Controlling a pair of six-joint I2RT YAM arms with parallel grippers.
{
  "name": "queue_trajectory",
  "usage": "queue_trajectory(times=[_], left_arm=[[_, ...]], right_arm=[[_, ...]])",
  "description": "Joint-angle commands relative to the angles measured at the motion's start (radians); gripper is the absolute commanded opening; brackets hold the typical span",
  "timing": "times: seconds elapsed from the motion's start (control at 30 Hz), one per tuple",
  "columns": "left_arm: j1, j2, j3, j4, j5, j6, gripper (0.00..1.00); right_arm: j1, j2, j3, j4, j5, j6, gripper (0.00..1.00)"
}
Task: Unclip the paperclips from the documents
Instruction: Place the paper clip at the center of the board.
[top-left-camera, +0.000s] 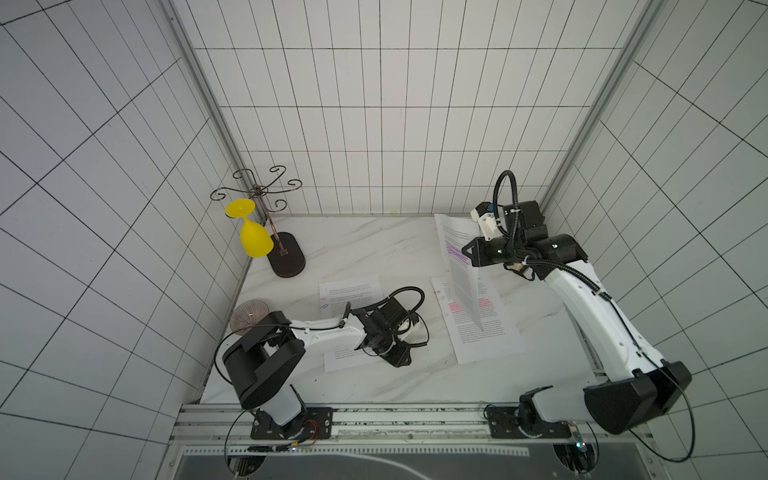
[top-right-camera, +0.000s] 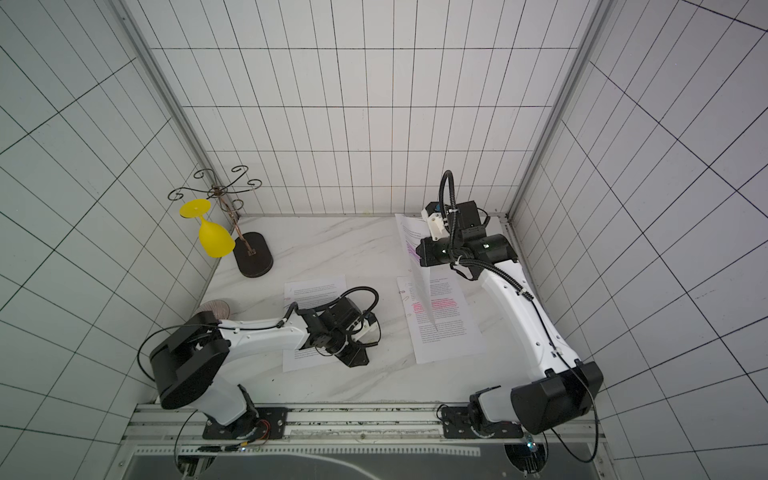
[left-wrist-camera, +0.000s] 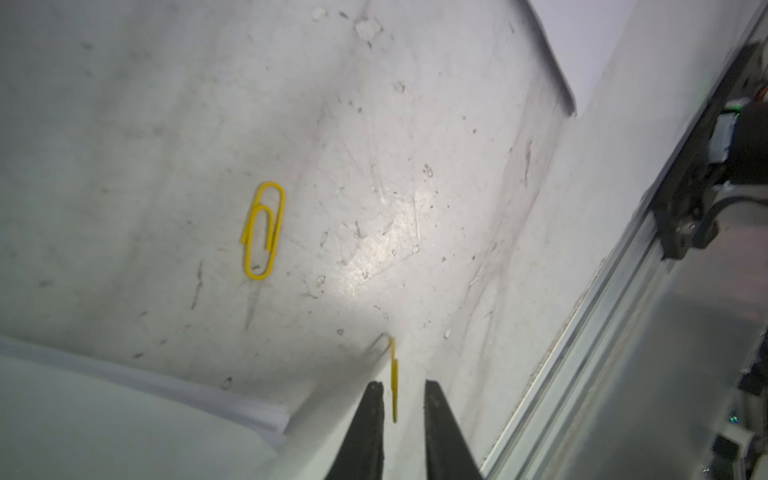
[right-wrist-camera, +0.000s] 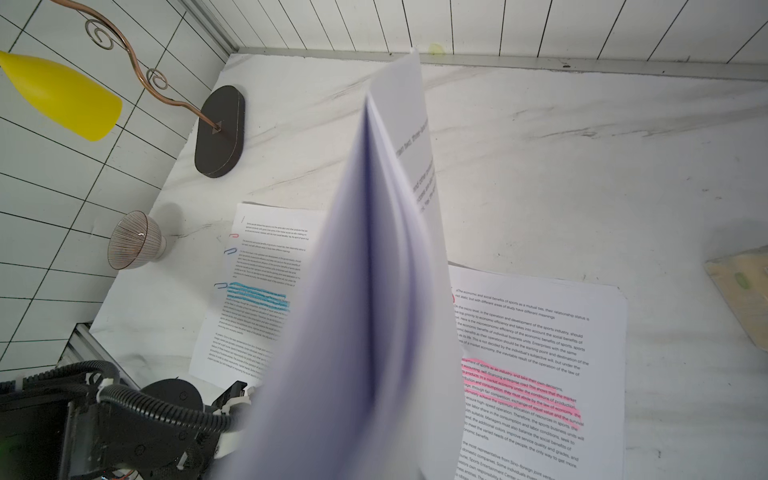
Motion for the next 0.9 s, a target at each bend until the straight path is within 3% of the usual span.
queue_trajectory(times=[0.0,0.13,0.37,0.57,0.7,0.87], left_arm=[[-0.009,0.006,0.021,0.015,-0.011,-0.004,0.45],[-0.01,-0.012,0.018,0.014,-0.02,0.0,0.66],[-0.009,-0.075,0.054,-0.017,-0.077,0.021,0.67],[0.016,-0.189,0.127,-0.044,-0.143,0.121,0.67],[0.128,-0.335,0.081,0.068,-0.131,0.118,0.71],[0.341,-0.529,-0.058,0.358,-0.011,0.062,0.78]], right_arm=[[-0.009,-0.008,-0.05,0.023,-0.004,0.001,0.0],[-0.01,-0.007,-0.052,0.026,-0.014,0.001,0.0],[-0.011,-0.003,-0.05,0.022,-0.037,-0.008,0.0],[-0.01,-0.022,-0.071,0.028,-0.116,-0.022,0.0],[-0.01,-0.032,-0.069,0.031,-0.179,-0.05,0.0],[-0.01,-0.064,-0.085,0.068,-0.256,-0.075,0.0]])
